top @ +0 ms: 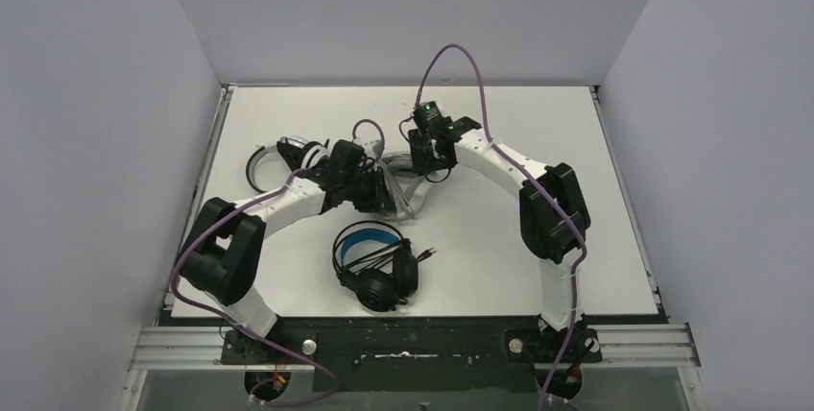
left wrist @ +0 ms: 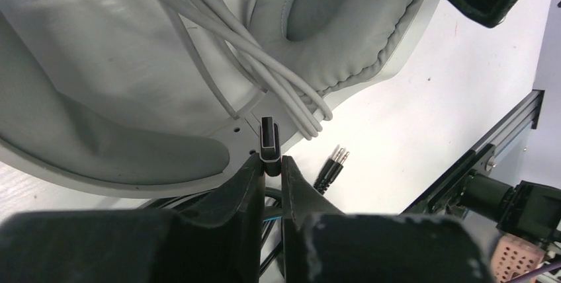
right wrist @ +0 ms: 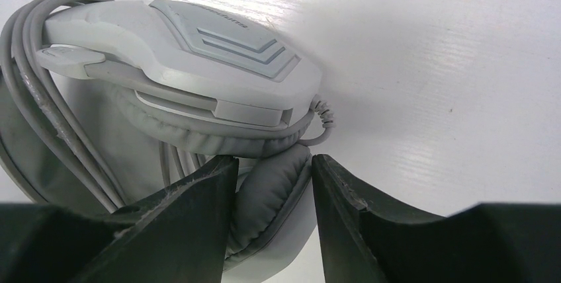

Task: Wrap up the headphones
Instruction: Adjust the headphones cable on the headphones.

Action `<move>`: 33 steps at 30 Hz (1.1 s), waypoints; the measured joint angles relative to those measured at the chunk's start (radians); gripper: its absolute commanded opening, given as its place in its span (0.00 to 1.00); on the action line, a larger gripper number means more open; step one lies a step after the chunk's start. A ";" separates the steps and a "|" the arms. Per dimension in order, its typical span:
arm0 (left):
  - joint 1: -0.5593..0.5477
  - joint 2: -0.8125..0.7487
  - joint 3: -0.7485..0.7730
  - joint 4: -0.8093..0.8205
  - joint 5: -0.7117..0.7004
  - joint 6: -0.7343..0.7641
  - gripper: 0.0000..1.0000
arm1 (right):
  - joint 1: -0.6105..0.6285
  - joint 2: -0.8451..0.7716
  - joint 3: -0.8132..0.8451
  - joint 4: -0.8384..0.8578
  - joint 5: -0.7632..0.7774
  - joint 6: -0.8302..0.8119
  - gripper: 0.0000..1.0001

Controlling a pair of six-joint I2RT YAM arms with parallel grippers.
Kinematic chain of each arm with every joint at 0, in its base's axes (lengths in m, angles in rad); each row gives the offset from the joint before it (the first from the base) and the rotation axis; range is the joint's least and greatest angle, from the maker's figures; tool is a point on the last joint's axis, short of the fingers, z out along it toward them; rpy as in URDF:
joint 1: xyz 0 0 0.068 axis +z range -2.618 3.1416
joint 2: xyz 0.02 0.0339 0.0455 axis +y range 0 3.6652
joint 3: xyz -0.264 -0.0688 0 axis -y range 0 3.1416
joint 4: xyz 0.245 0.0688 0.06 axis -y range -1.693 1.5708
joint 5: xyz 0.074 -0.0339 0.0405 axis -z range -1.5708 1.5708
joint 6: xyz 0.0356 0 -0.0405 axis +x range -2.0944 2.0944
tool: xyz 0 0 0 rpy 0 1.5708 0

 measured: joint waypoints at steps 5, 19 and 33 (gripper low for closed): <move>0.000 0.011 0.024 -0.011 -0.005 0.002 0.00 | 0.000 0.000 0.002 -0.003 -0.006 0.000 0.44; 0.000 0.084 0.071 -0.024 -0.038 -0.021 0.00 | 0.000 0.002 0.013 -0.014 -0.014 0.001 0.43; 0.003 0.193 0.197 -0.058 0.042 0.035 0.14 | -0.003 0.002 0.013 -0.013 0.004 0.001 0.42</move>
